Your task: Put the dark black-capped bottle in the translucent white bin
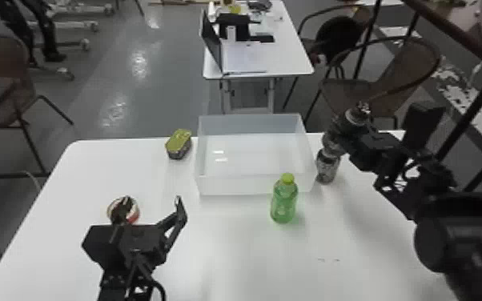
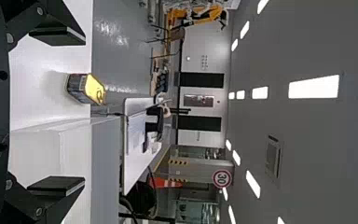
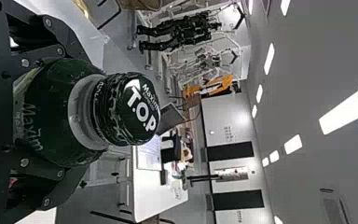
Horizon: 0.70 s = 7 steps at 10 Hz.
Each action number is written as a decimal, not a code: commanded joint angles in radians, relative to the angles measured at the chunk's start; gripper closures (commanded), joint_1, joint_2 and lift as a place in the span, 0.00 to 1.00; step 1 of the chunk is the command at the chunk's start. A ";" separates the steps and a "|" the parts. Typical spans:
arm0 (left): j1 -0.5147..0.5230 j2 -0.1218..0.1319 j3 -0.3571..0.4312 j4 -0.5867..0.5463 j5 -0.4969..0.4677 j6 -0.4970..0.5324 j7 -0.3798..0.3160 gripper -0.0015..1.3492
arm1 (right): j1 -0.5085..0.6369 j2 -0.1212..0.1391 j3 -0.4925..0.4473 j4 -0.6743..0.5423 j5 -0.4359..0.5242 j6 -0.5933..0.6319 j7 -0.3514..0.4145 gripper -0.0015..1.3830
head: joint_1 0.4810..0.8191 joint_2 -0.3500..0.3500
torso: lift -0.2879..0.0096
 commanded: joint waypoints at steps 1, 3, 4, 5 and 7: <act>-0.007 0.003 -0.006 0.005 0.002 0.000 0.000 0.17 | -0.083 0.019 0.042 0.166 -0.001 -0.097 -0.003 0.52 | 0.63 0.54 | 0.84; -0.011 0.006 -0.007 0.006 0.003 0.002 0.000 0.17 | -0.157 0.065 0.054 0.350 -0.002 -0.182 0.000 0.50 | 0.63 0.55 | 0.84; -0.011 0.006 -0.007 0.006 0.003 0.002 0.000 0.17 | -0.201 0.094 0.054 0.457 0.001 -0.250 0.036 0.50 | 0.63 0.55 | 0.84; -0.011 0.007 -0.007 0.009 0.003 0.000 0.000 0.17 | -0.253 0.120 0.052 0.575 -0.010 -0.301 0.079 0.50 | 0.63 0.56 | 0.84; -0.031 0.014 -0.018 0.023 0.009 -0.011 0.000 0.17 | -0.367 0.143 0.109 0.807 -0.084 -0.434 0.126 0.50 | 0.63 0.59 | 0.84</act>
